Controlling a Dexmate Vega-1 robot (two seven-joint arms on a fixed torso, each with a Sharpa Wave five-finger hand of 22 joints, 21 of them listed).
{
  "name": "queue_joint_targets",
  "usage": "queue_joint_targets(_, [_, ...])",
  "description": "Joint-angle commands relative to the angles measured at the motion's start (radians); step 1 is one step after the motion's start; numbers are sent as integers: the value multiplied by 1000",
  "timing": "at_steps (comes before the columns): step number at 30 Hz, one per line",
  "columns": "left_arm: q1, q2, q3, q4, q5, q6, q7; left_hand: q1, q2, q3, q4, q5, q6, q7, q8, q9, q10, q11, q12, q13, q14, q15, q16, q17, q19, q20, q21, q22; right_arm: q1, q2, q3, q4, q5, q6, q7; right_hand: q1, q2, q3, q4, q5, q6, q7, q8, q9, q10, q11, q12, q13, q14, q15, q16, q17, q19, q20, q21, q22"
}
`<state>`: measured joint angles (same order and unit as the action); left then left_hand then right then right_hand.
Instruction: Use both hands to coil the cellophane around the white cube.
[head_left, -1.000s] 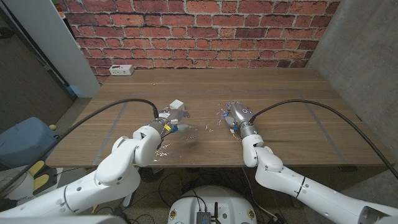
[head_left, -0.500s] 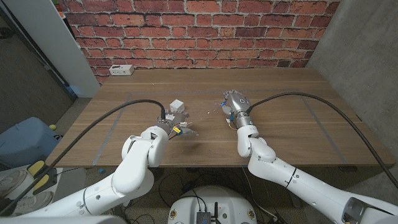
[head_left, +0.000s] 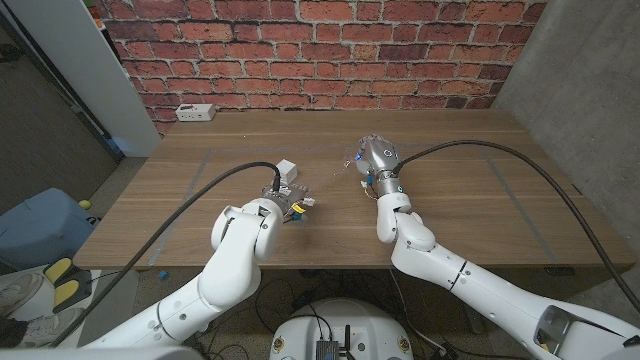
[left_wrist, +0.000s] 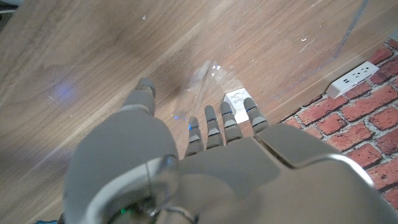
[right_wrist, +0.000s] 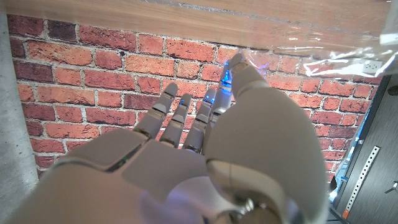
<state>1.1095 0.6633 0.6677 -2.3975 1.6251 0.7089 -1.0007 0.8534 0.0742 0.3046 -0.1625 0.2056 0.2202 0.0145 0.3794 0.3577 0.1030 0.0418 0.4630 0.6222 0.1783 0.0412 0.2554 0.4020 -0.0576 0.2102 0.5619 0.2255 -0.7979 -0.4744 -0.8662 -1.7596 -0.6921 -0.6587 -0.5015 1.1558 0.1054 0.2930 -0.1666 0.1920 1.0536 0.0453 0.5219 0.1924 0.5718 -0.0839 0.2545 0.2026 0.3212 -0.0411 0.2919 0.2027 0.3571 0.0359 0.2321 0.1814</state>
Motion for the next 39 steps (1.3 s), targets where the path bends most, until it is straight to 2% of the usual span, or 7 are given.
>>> queue_joint_targets(1, [121,-158,-88,8,278,-104,43,-3,-15,16,7,-9,149,-6,63,-3,80,-19,25,-24,88,-31,12,-14,54,4,21,-2,28,14,-1,40,5,-19,-16,2,-11,7,2,-3,42,35,4,39,9,2,-4,2,3,-125,-3,1,-1,2,-2,3])
queue_joint_targets(8, [173,-244,-139,-10,396,-181,37,9,-14,37,0,-5,170,-23,77,-10,108,-34,23,-45,119,-47,6,-29,81,5,31,-4,30,23,20,66,23,-40,-51,0,-13,11,3,-3,42,33,7,43,10,1,-6,3,6,-127,-5,2,-4,4,-4,3])
queue_joint_targets(14, [179,-289,-159,-2,447,-261,-12,54,-21,87,-9,9,382,-47,175,-21,196,-79,36,-84,162,-72,-8,-52,104,5,41,-8,27,34,47,78,42,-59,-104,-1,-14,14,4,-4,42,36,8,45,13,1,-7,3,9,-129,-6,2,-5,4,-5,3])
queue_joint_targets(23, [243,-301,-188,-36,405,-257,133,75,-41,122,-3,8,579,-51,292,-8,322,-129,65,-119,257,-117,2,-64,148,5,59,-10,40,30,44,91,55,-73,-127,-2,-15,19,4,-4,43,38,10,48,15,0,-9,4,14,-130,-8,3,-6,5,-6,3])
queue_joint_targets(26, [284,-289,-206,-45,317,-218,297,80,-7,155,5,15,675,-28,325,-26,396,-152,90,-129,310,-137,11,-68,176,4,72,-11,40,30,44,94,64,-73,-132,-2,-16,20,4,-4,43,37,11,49,16,0,-9,4,15,-132,-8,3,-6,5,-6,3])
queue_joint_targets(30, [319,-275,-240,-60,169,-198,456,110,39,211,-6,35,739,-2,333,-54,479,-183,114,-144,389,-174,27,-77,219,0,92,-13,38,23,43,89,74,-62,-136,-2,-16,22,4,-5,40,39,10,50,16,-1,-10,4,17,-133,-9,3,-6,5,-6,3])
queue_joint_targets(39, [307,-291,-271,-46,138,-158,526,118,50,219,-7,37,730,12,323,-64,474,-188,109,-148,373,-188,23,-71,223,-24,96,-15,38,17,41,83,79,-13,-173,-4,-18,28,5,-5,41,36,12,54,17,-3,-12,4,18,-134,-12,4,-6,6,-7,3])
